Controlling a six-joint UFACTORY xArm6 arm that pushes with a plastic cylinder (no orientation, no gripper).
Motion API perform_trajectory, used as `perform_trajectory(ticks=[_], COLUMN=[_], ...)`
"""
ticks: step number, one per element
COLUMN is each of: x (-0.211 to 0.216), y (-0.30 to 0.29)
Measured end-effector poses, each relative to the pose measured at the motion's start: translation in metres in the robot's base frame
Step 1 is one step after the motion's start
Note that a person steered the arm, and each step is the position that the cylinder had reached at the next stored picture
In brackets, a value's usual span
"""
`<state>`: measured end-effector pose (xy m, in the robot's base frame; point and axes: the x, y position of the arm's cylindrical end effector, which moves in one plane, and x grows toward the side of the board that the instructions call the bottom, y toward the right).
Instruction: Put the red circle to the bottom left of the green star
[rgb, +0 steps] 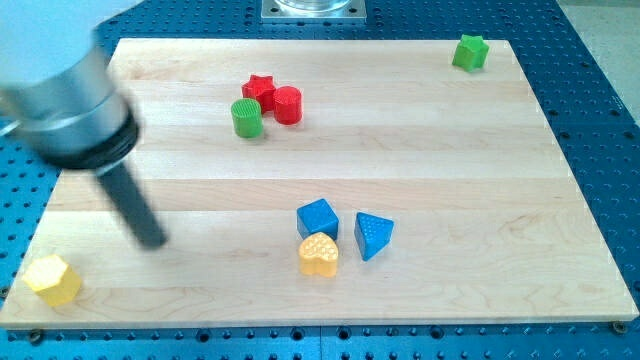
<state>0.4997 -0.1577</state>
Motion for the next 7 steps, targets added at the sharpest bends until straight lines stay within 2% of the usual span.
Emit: perform_trajectory(ticks=[1,2,4,6,7], x=[-0.079,-0.133,-0.195,-0.213,-0.193], y=[0.009,0.044,0.18,0.271,0.243])
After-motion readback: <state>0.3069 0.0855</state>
